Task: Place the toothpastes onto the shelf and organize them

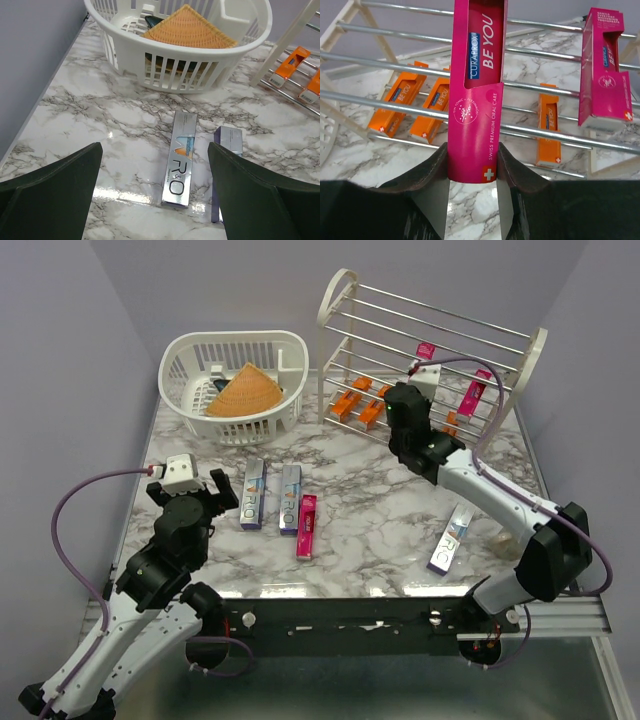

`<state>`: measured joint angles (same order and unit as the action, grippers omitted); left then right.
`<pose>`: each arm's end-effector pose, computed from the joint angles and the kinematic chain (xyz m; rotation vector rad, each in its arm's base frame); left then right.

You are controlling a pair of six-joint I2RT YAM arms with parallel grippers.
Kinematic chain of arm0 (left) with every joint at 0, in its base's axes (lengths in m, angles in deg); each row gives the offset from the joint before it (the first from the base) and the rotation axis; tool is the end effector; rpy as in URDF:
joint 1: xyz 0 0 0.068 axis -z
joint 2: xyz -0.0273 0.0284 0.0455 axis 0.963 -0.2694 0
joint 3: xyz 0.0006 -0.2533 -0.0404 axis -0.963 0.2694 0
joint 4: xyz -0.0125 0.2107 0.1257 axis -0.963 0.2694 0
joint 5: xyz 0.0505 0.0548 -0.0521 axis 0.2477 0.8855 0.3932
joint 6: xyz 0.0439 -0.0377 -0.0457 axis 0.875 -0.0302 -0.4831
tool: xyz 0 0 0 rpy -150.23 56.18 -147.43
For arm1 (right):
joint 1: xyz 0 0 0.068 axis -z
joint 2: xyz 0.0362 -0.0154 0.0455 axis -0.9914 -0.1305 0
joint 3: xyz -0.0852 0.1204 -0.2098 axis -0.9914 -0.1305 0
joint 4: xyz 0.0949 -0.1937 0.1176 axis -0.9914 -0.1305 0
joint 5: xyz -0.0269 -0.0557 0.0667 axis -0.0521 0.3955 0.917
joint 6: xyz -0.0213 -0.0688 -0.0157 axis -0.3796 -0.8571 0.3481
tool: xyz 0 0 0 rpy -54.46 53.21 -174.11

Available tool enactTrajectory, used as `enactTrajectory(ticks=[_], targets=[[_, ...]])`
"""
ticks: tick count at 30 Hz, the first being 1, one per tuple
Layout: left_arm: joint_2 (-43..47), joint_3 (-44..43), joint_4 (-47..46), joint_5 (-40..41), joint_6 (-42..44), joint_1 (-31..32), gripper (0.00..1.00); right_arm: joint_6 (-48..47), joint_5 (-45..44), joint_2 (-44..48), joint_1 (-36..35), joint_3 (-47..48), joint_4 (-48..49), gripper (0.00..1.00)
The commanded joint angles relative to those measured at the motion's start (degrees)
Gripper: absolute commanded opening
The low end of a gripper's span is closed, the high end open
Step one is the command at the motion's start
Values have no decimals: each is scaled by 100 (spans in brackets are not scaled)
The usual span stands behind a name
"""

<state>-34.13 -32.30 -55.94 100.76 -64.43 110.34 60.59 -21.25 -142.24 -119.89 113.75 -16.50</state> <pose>0.1180 -0.0341 0.3098 -0.2719 1.7129 -0.0467 0.2957 0.1661 0.3237 0.2438 1.7932 -0.1825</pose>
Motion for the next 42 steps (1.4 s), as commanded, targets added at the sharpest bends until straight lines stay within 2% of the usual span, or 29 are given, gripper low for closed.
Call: enactTrajectory(ticks=[1,10,25,32,36,42], targets=[[-52,54,-70,-124,43,-63,99,-234,319,-456,389,618,368,44],[-51,98,-140,-229,61,-90,99,-146,477,-1106,855,1040,324,45],[-51,107,-166,-291,61,-151,99,232,688,-1529,1067,1093,122,52],[-69,107,-158,-326,61,-160,99,443,610,-1450,1076,935,139,50],[-78,107,-166,-352,61,-169,99,557,513,-1432,1076,874,148,42],[-78,90,-166,-361,61,-178,99,1031,162,-1362,1076,839,-106,42]])
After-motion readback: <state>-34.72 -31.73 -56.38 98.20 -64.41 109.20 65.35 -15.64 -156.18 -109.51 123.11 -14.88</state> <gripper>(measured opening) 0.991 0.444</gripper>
